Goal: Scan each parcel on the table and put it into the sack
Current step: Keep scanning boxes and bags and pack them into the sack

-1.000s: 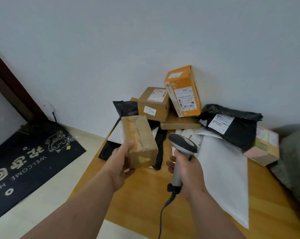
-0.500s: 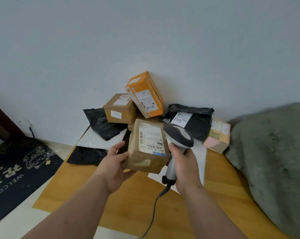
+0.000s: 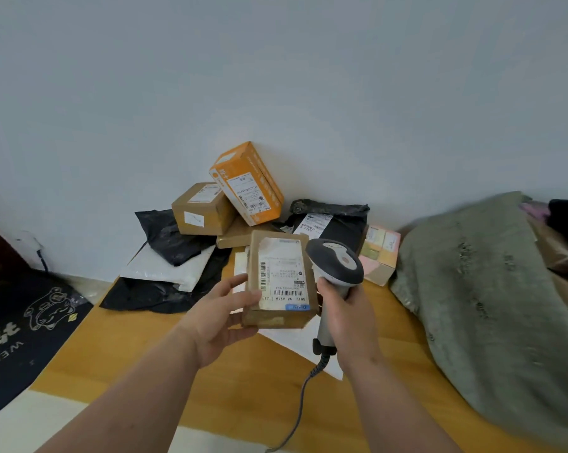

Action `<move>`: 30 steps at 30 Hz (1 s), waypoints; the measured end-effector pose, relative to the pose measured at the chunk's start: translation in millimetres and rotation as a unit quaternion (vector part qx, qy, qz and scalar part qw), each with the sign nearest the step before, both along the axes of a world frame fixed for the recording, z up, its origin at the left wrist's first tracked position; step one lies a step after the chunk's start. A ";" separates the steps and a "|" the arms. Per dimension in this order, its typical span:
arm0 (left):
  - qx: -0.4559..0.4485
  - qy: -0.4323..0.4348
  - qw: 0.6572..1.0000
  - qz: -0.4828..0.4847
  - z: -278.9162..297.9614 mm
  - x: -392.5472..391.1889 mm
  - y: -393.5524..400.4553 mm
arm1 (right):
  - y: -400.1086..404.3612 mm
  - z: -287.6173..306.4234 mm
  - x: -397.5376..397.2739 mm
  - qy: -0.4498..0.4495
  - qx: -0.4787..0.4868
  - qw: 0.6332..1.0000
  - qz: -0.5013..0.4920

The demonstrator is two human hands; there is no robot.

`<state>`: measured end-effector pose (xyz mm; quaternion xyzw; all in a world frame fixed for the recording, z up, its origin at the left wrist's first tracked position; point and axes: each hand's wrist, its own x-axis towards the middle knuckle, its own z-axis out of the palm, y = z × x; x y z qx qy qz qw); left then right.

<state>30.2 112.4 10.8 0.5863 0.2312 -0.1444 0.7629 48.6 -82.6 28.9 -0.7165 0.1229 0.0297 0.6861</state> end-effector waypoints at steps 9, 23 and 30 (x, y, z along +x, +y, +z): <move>0.056 -0.104 0.986 0.119 12.4 13.4 -8.7 | -22.0 16.0 -14.6 0.027 0.023 0.995 0.089; 0.074 -0.134 0.980 0.125 7.2 21.0 -22.5 | -43.0 25.4 -23.1 0.006 -0.032 0.990 0.138; 0.071 -0.134 0.981 0.121 2.7 24.0 -29.5 | -50.4 24.7 -25.5 0.011 -0.035 0.992 0.120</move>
